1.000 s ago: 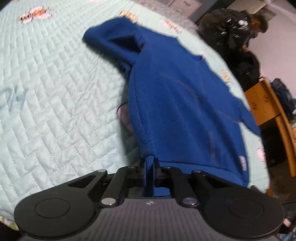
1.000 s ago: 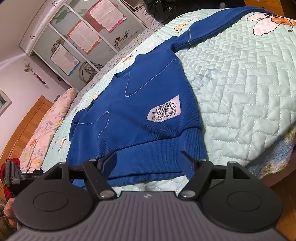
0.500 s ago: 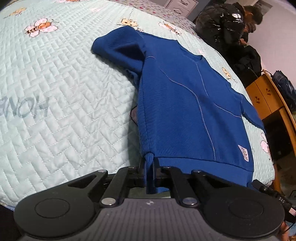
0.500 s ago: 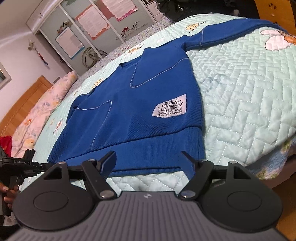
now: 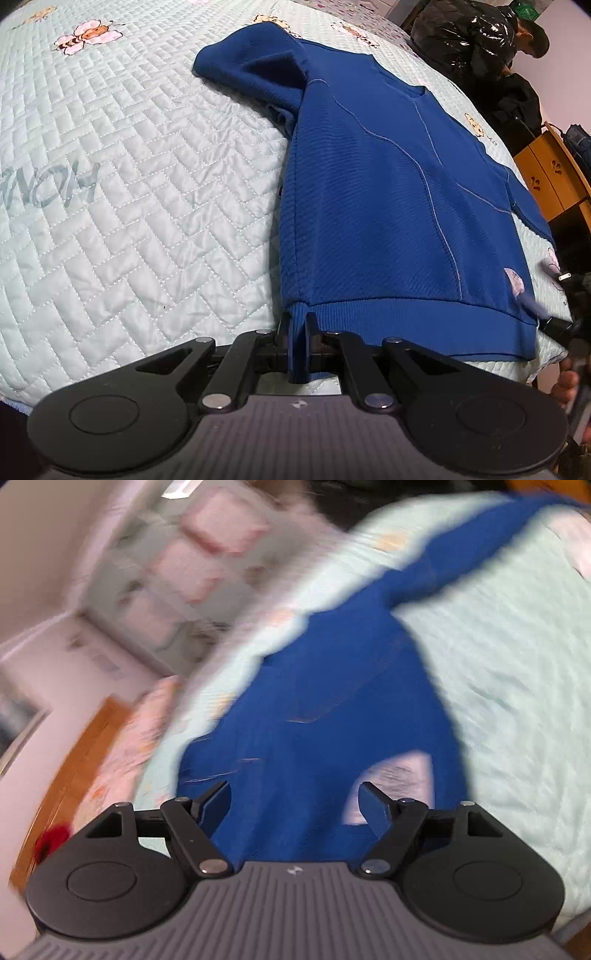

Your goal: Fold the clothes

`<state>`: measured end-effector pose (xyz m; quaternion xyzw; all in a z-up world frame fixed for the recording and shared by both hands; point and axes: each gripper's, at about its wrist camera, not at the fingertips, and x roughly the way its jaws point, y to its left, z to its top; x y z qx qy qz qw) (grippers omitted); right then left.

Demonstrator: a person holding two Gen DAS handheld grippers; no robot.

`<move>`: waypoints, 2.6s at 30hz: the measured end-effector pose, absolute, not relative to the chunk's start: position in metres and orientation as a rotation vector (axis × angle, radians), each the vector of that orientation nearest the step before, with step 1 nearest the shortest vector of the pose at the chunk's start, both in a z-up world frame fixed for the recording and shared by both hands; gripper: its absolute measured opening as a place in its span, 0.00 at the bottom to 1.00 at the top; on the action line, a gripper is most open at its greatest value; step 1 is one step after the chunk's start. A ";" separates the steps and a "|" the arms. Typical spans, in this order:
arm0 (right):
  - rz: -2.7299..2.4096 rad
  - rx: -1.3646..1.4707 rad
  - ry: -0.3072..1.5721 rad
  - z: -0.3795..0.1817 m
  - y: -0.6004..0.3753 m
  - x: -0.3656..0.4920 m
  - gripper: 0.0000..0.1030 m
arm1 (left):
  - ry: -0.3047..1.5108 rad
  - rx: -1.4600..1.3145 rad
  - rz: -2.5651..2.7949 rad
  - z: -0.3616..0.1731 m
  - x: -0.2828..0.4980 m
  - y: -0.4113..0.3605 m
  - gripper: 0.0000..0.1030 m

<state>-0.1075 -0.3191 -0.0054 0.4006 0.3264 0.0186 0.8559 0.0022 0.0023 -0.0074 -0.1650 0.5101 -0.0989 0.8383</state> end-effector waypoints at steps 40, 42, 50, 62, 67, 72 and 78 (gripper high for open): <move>0.034 0.914 0.709 -0.029 -0.315 -0.056 0.00 | 0.955 -0.605 -0.275 -0.036 0.090 -0.012 0.02; 0.010 0.871 0.709 -0.022 -0.317 -0.063 0.00 | 0.945 -0.590 -0.283 -0.037 0.087 -0.011 0.02; -0.105 0.870 0.754 -0.004 -0.304 -0.051 0.09 | 0.926 -0.527 -0.309 -0.039 0.088 -0.011 0.02; 0.173 0.690 0.848 -0.015 -0.219 0.038 0.00 | 0.930 -0.507 -0.328 -0.042 0.092 -0.015 0.02; -0.001 0.851 0.767 -0.023 -0.270 0.005 0.00 | 0.934 -0.519 -0.336 -0.043 0.094 -0.014 0.02; -0.037 0.844 0.698 -0.013 -0.294 -0.024 0.19 | 0.941 -0.512 -0.336 -0.042 0.095 -0.014 0.02; -0.229 0.727 0.675 -0.010 -0.316 -0.047 0.05 | 0.938 -0.494 -0.343 -0.042 0.094 -0.013 0.02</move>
